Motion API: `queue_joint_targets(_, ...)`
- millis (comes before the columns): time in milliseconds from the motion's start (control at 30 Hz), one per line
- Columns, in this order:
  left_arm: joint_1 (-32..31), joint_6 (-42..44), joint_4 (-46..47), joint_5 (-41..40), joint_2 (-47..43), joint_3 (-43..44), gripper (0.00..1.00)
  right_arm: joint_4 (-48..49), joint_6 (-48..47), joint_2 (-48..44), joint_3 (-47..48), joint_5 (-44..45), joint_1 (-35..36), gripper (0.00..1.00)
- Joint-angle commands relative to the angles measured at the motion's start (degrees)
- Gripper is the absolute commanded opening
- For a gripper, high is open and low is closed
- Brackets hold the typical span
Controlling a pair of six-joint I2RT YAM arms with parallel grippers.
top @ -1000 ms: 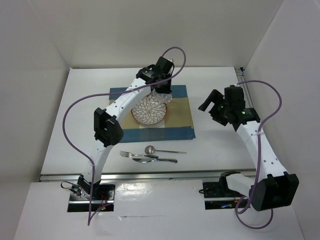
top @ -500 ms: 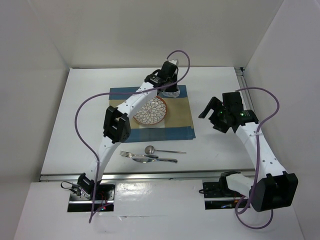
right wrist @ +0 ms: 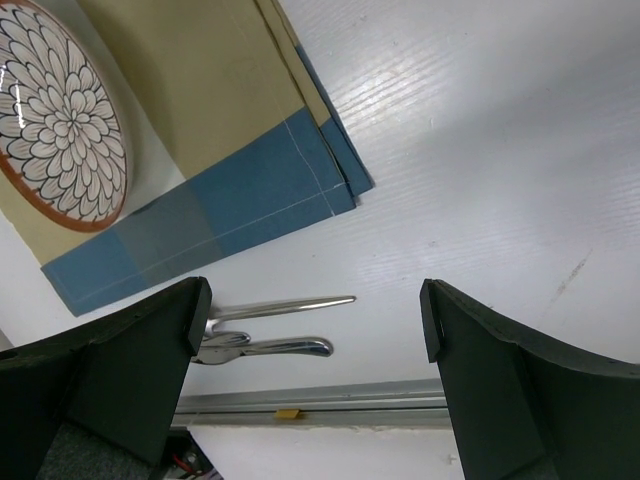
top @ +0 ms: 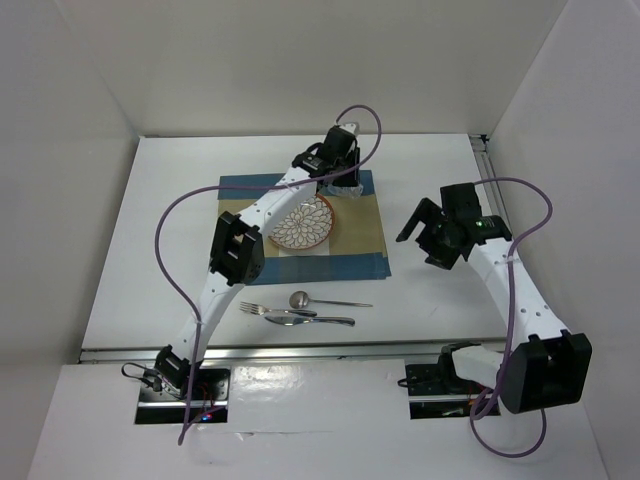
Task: Set the dinner table for one person
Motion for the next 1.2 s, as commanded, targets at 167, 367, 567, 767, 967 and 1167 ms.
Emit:
queue_joint_targets(167, 0.29, 0.09, 6.83, 3.07, -0.05, 3.10, 0.71, -1.80, -0.02, -0.77, 0.65, 0.91, -0.41, 0.99)
queue_joint_targets(367, 0.29, 0.09, 8.15, 3.68, -5.58, 1.97, 0.81, -2.33, -0.02, -3.93, -0.41, 2.14, -0.41, 0.99)
queue_joint_targets(567, 0.29, 1.15, 4.73, 2.55, -18.49, -4.10, 0.84, -2.94, -4.49, -4.56, -0.41, 0.14, -0.41, 0.99)
queue_joint_targets(767, 0.29, 0.00, -1.16, -3.51, -38.43, -27.54, 0.98, -2.41, -9.16, 1.50, 3.80, 3.36, 11.86, 1.00)
queue_joint_targets(967, 2.22, -7.17, -11.78, -17.83, -63.57, -58.13, 0.98, 0.13, -11.60, 12.83, 7.15, 12.77, 35.51, 0.86)
queue_joint_targets(1167, 8.63, -11.25, -18.30, -20.05, -82.12, -77.22, 0.95, 5.74, -18.99, 23.30, 9.17, 16.03, 47.66, 0.59)
